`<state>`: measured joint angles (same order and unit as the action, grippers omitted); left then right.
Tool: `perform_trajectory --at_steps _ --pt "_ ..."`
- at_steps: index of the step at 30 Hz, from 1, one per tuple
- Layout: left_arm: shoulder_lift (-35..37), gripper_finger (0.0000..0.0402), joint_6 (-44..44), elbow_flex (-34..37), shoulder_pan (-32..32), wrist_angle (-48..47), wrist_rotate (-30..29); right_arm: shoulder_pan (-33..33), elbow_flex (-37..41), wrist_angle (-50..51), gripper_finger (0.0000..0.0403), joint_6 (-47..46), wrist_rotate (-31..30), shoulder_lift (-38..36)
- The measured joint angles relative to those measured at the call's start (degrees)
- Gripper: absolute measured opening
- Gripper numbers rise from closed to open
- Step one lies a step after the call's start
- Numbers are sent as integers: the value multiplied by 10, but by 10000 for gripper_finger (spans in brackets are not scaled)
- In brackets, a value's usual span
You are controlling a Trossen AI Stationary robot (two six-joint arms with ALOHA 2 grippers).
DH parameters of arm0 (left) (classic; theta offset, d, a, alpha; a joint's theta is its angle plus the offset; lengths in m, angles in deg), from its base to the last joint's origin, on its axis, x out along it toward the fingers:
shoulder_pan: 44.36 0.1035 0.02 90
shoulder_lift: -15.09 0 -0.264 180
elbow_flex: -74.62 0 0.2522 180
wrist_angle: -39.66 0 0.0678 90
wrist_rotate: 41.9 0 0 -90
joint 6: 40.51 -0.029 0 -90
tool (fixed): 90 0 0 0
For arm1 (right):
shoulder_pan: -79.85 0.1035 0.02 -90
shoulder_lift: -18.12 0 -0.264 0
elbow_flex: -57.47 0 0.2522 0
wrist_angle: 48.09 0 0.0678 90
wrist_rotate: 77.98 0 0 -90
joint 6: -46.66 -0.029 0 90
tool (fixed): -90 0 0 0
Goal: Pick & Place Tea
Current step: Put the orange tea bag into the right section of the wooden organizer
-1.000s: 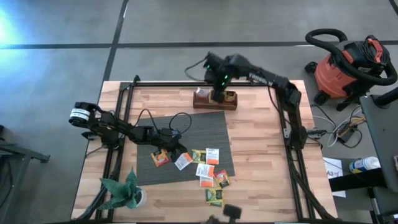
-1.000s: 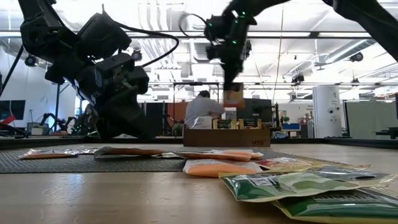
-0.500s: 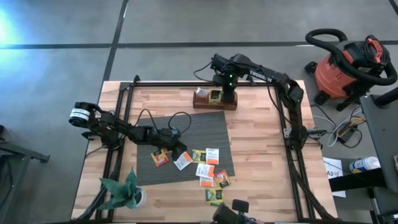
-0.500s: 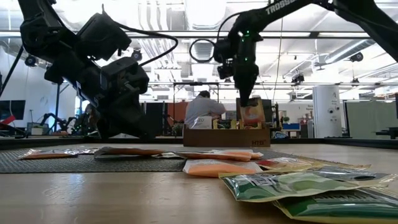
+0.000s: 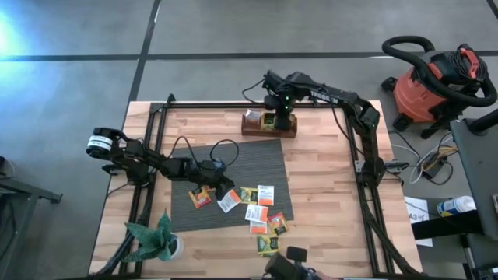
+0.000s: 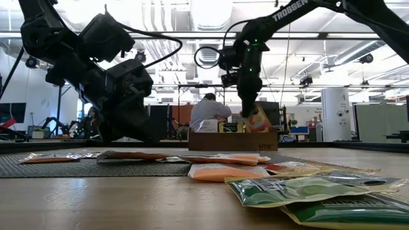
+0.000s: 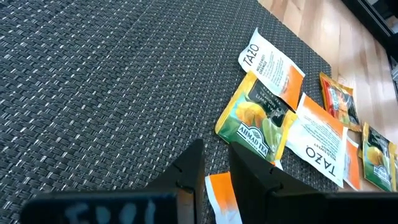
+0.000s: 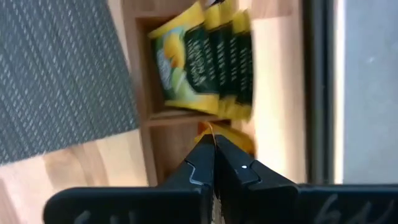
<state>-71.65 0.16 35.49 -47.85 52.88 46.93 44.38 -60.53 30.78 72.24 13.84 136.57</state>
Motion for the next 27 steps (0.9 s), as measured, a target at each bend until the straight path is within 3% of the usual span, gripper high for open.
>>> perform_trajectory --at_steps 8,14,24,27 --pt "0 69 5 0 0 0 0 -15 -8 -20 8 -24 70 -1" --pt "0 69 14 0 0 0 0 -22 16 -45 8 -27 72 -19" --pt "0 69 23 2 1 0 -5 -41 125 -135 8 -24 74 -118" --pt "0 69 23 2 1 0 -5 -46 157 -156 8 -28 103 -123"
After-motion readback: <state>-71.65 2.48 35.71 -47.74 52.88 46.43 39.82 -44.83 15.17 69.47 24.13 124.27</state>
